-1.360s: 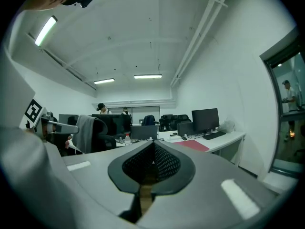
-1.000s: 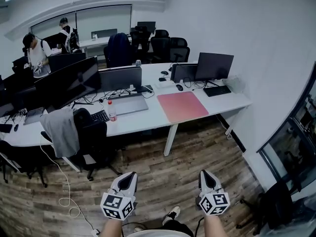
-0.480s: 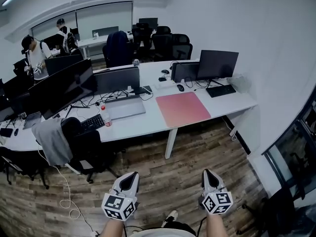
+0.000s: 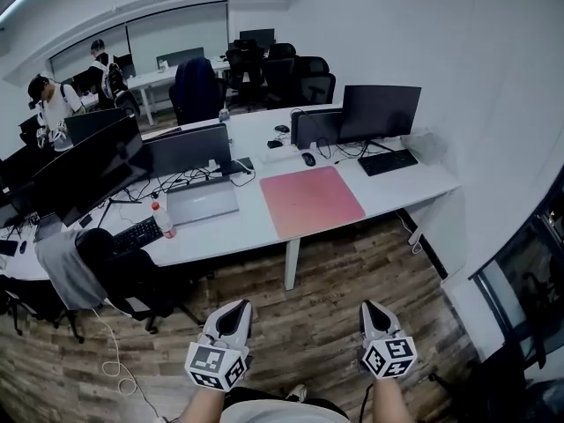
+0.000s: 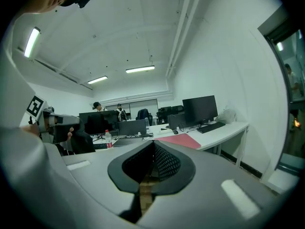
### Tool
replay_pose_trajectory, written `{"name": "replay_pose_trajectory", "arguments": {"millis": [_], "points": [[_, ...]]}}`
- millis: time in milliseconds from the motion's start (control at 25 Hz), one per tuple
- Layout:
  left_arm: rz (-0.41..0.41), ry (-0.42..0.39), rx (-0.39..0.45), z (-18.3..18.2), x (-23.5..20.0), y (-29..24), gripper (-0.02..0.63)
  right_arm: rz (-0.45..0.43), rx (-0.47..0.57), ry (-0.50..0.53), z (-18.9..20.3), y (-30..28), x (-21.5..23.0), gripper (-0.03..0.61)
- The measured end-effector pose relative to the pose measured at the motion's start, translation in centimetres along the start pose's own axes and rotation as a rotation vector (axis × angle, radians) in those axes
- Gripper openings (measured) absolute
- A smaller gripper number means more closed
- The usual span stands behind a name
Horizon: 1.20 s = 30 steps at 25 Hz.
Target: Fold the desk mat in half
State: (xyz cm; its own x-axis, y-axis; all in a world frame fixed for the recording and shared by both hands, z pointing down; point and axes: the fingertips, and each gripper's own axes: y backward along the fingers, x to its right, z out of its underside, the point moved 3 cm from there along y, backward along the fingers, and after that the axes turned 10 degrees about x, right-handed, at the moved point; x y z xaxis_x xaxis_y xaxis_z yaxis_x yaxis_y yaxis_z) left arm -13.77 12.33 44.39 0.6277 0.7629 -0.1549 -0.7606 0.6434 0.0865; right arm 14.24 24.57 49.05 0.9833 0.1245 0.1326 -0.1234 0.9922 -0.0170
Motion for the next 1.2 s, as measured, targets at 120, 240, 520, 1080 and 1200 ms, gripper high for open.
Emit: {"name": "replay_pose_trajectory", "arguments": {"millis": [120, 240, 520, 1080, 1200], "points": [[0.011, -0.013, -0.018, 0.3, 0.7, -1.7, 0.002, 0.021, -0.018, -0.017, 0.5, -0.8, 1.8, 0.014], [0.001, 0.000, -0.025, 0.5, 0.4, -3.4, 0.002, 0.021, -0.032, -0.023, 1.1, -1.2, 2.6, 0.014], [0.005, 0.011, -0.035, 2.2, -0.9, -9.0, 0.002, 0.031, -0.050, -0.005, 1.3, -5.1, 5.3, 0.014], [-0.023, 0.044, -0.088, 5.1, -10.4, -22.2, 0.003, -0.061, -0.120, 0.062, 1.1, -24.1, 6.8, 0.014], [-0.037, 0.061, -0.090, 5.1, -12.6, -23.6, 0.002, -0.097, -0.140, 0.072, 1.3, -27.7, 5.7, 0.014]]}}
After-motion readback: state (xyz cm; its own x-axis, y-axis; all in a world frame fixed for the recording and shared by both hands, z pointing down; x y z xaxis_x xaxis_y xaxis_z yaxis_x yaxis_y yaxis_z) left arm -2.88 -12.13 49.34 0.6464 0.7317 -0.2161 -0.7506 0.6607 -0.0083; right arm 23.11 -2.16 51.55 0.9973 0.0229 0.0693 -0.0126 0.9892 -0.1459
